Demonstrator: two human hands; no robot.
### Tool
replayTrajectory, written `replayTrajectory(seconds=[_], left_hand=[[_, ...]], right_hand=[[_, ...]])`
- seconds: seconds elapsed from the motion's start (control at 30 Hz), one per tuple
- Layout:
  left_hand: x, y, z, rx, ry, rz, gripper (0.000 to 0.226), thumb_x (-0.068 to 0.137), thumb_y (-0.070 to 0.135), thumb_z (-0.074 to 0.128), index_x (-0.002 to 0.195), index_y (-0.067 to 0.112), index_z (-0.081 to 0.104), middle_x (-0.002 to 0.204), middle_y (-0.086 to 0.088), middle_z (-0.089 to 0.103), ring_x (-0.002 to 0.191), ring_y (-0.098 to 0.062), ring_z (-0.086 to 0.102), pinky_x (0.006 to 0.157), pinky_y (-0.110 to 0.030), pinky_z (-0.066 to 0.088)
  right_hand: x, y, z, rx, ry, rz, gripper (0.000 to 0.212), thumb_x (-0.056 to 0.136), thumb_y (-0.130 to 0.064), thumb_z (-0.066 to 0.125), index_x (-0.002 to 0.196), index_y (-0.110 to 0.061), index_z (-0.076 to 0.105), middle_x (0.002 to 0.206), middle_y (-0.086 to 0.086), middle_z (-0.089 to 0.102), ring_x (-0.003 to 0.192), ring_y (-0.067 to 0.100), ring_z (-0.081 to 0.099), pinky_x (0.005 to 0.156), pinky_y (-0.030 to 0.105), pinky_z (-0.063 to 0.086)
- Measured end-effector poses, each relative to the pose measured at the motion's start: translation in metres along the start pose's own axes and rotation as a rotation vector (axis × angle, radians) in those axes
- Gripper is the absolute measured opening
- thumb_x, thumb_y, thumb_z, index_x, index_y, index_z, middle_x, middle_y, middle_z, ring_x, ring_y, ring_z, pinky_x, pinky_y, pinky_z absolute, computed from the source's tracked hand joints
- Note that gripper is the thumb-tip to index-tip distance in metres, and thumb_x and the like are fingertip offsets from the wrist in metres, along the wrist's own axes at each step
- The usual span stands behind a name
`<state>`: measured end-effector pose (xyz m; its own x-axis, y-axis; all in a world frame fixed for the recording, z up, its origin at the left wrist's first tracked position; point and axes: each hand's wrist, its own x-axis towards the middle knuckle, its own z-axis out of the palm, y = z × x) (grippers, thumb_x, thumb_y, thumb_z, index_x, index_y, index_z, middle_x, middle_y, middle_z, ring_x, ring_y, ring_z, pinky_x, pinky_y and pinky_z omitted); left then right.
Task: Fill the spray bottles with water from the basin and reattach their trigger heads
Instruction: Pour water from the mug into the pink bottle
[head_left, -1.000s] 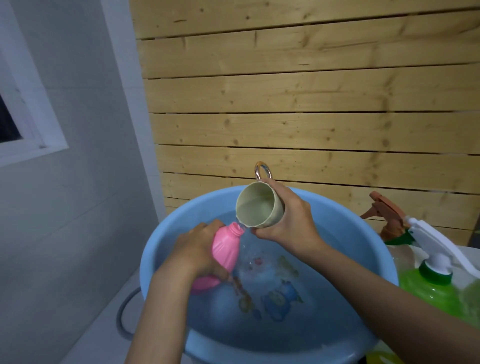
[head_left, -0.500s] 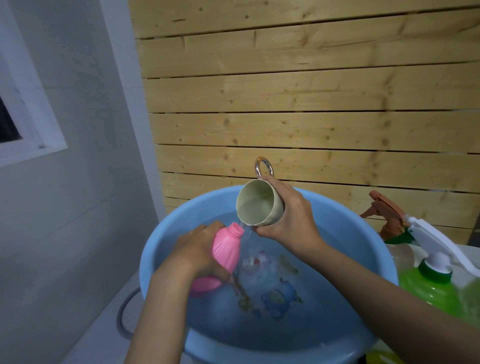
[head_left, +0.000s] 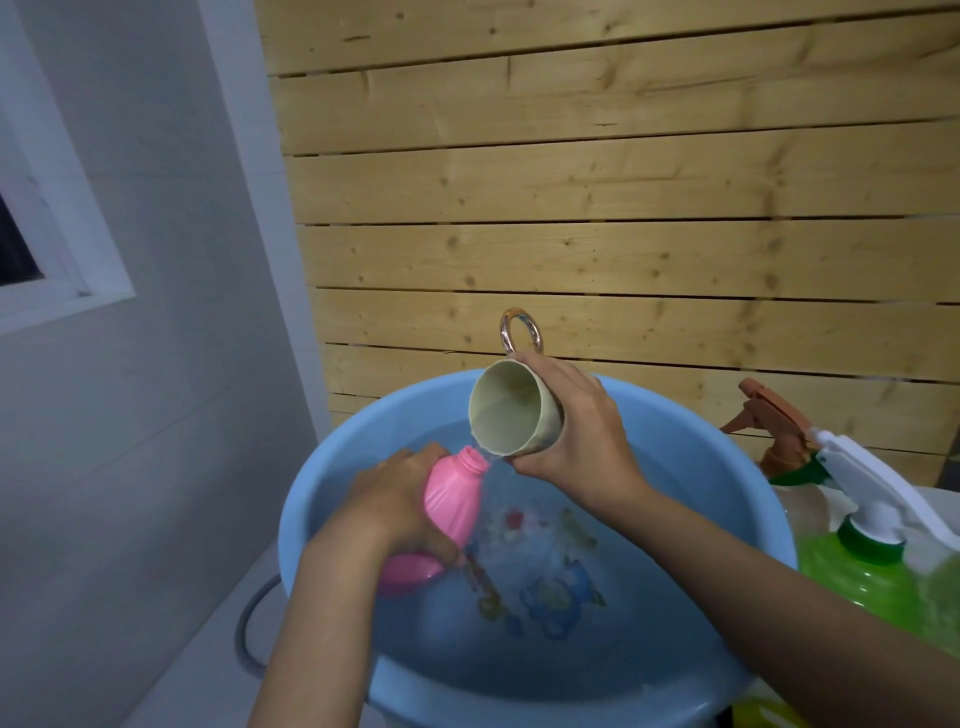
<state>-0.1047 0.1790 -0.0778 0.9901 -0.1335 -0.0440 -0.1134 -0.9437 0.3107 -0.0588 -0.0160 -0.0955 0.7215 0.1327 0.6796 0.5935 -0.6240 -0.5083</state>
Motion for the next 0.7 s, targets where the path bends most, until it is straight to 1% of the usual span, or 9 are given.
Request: replayTrajectory(seconds=[0.13,0.3,0.57,0.7], left_hand=[[0.0002,0.0003,-0.0001,-0.005,-0.012,0.004,0.084,0.056,0.037,0.088,0.126,0.035,0.041,0.118,0.005,0.052,0.108,-0.022,0.051,0.083,-0.028,0.042],[-0.0001,0.0001,-0.0003,-0.003,-0.023,-0.004,0.086,0.055,0.038,0.088,0.127,0.035,0.041,0.120,0.005,0.052,0.109,-0.022,0.050,0.082,-0.028,0.041],[-0.0012,-0.0004,-0.0003,-0.005,-0.027,-0.012,0.084,0.056,0.037,0.088,0.126,0.036,0.041,0.120,0.006,0.053,0.107,-0.021,0.050,0.080,-0.027,0.040],[-0.0011,0.0003,-0.0007,-0.009,-0.036,-0.017,0.087,0.056,0.037,0.088,0.129,0.036,0.040,0.122,0.006,0.052,0.111,-0.022,0.050,0.083,-0.028,0.042]], right_hand=[[-0.0003,-0.0008,-0.0003,-0.009,-0.004,-0.004,0.094,0.048,-0.019,0.086,0.133,-0.032,0.049,0.130,-0.015,0.053,0.122,0.015,0.046,0.096,0.033,0.042],[-0.0007,-0.0015,-0.0007,-0.019,-0.006,-0.010,0.095,0.048,-0.017,0.086,0.134,-0.032,0.049,0.130,-0.014,0.053,0.121,0.016,0.046,0.095,0.033,0.042],[-0.0013,-0.0036,-0.0030,-0.020,-0.005,-0.002,0.097,0.048,-0.015,0.087,0.135,-0.033,0.048,0.131,-0.014,0.052,0.122,0.015,0.043,0.095,0.038,0.044],[-0.0013,-0.0030,-0.0030,-0.025,-0.003,-0.008,0.096,0.049,-0.016,0.087,0.135,-0.033,0.048,0.132,-0.014,0.051,0.121,0.015,0.043,0.095,0.038,0.044]])
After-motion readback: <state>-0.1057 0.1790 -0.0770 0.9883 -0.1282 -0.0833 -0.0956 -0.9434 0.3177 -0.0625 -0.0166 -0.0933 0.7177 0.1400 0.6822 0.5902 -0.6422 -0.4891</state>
